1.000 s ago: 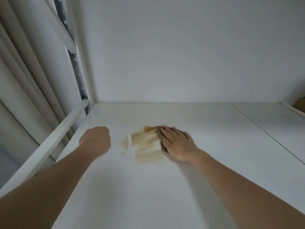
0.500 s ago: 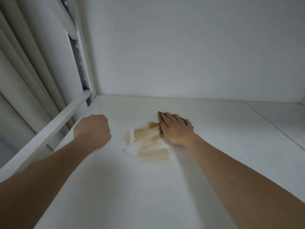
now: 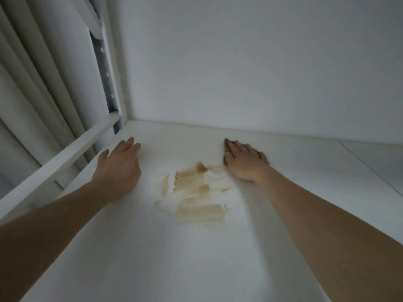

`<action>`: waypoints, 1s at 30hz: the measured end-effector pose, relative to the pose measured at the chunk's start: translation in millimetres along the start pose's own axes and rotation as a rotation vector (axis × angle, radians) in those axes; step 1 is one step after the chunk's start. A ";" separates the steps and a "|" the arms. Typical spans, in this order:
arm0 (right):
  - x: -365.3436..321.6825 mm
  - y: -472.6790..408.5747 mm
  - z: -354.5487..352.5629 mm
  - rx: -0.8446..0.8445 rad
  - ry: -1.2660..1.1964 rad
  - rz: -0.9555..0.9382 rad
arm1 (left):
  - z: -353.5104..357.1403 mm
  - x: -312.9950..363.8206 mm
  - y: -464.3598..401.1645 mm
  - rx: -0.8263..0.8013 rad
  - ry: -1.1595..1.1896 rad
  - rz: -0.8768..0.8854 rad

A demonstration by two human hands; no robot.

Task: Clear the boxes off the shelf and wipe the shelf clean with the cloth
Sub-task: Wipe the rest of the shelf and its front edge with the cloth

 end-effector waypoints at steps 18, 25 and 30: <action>-55.5 -47.0 17.5 -0.012 0.017 -0.132 | 27.4 7.9 -25.2 -0.098 -0.059 0.036; -4.7 -52.8 4.4 0.021 0.036 -0.200 | 29.6 8.1 -22.8 -0.149 -0.045 0.051; 23.3 -68.2 -14.9 0.073 0.009 0.139 | 30.0 8.3 -25.3 -0.120 -0.037 0.030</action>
Point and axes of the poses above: each hand's wrist, its own y-axis away from the middle knuckle, its own z-axis out of the palm, x = y × z, the point moved 6 cm from there along -y, towards the middle knuckle, and after that the axes turned 12 degrees about -y, right-handed, at the moved point
